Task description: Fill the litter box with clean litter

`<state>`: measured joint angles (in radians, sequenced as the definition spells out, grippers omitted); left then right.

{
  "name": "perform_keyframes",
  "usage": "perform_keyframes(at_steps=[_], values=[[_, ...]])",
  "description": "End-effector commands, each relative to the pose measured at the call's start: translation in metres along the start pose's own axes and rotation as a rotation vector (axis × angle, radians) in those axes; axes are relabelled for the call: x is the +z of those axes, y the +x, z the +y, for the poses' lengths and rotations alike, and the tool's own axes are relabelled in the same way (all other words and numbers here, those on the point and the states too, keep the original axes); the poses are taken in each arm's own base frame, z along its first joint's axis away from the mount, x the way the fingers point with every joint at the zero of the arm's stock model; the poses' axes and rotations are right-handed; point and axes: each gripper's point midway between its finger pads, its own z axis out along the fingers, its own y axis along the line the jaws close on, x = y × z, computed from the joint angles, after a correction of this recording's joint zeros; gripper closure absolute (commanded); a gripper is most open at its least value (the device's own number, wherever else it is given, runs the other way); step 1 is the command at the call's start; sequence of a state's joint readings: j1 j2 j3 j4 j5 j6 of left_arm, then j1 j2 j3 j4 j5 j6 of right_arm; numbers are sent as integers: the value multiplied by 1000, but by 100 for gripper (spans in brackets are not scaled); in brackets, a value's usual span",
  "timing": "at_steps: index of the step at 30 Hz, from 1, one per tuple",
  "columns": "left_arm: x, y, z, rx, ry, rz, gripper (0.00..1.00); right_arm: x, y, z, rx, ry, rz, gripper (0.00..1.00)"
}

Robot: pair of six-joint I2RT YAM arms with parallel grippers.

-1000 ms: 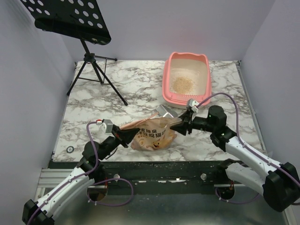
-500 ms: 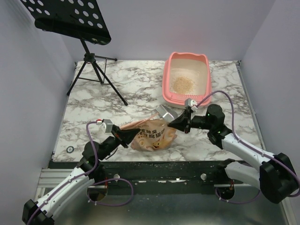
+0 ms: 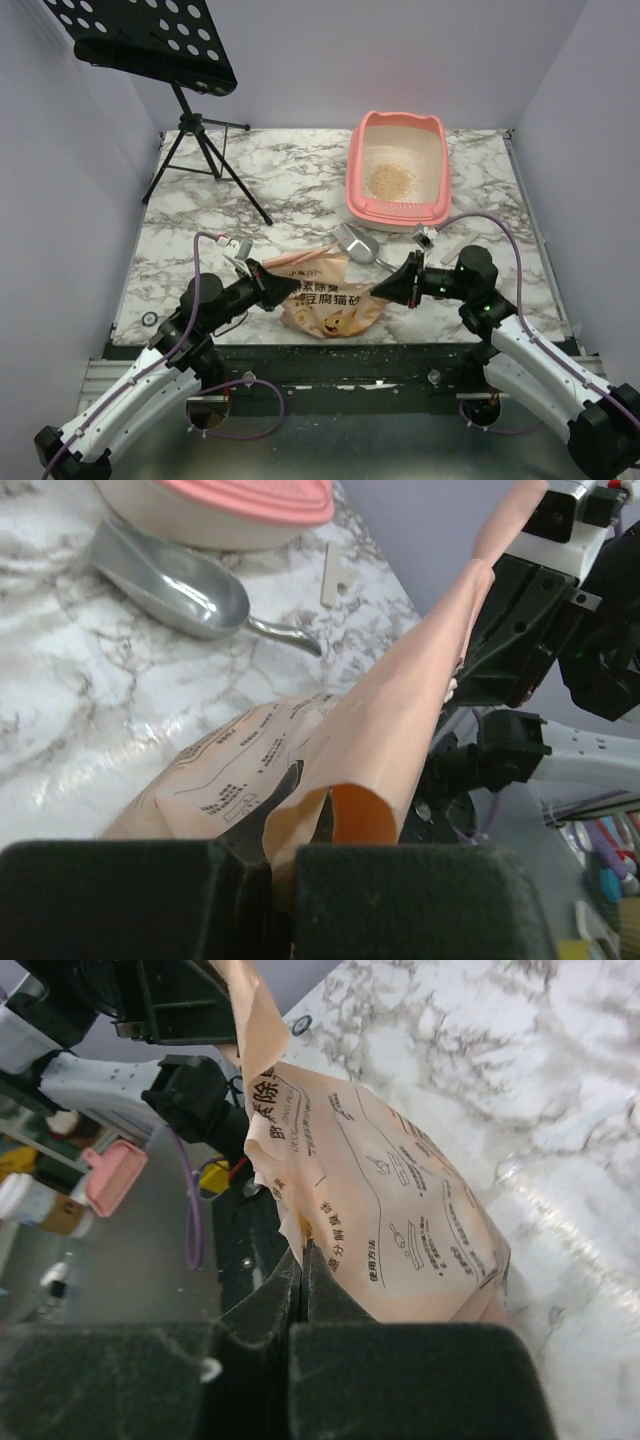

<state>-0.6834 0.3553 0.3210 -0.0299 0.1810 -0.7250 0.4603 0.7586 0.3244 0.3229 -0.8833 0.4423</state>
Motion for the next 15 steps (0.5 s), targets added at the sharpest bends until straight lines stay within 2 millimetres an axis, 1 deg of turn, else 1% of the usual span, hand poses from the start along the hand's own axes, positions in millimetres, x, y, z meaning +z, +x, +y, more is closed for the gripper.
perform_keyframes(at_steps=[1,4,7,9,12,15], values=[[-15,2,-21,-179,-25,118,100,-8,25,6,387,57,103,100],[-23,21,-28,-277,-20,230,100,-10,45,10,553,44,150,100],[-28,35,-37,-357,7,314,100,-12,60,13,670,35,201,100],[-33,48,-40,-403,12,392,100,-14,69,14,726,29,235,100],[-46,72,-34,-466,-33,506,100,-17,84,16,799,28,269,100],[-58,90,-29,-515,-64,578,100,-20,84,25,839,-3,284,100]])
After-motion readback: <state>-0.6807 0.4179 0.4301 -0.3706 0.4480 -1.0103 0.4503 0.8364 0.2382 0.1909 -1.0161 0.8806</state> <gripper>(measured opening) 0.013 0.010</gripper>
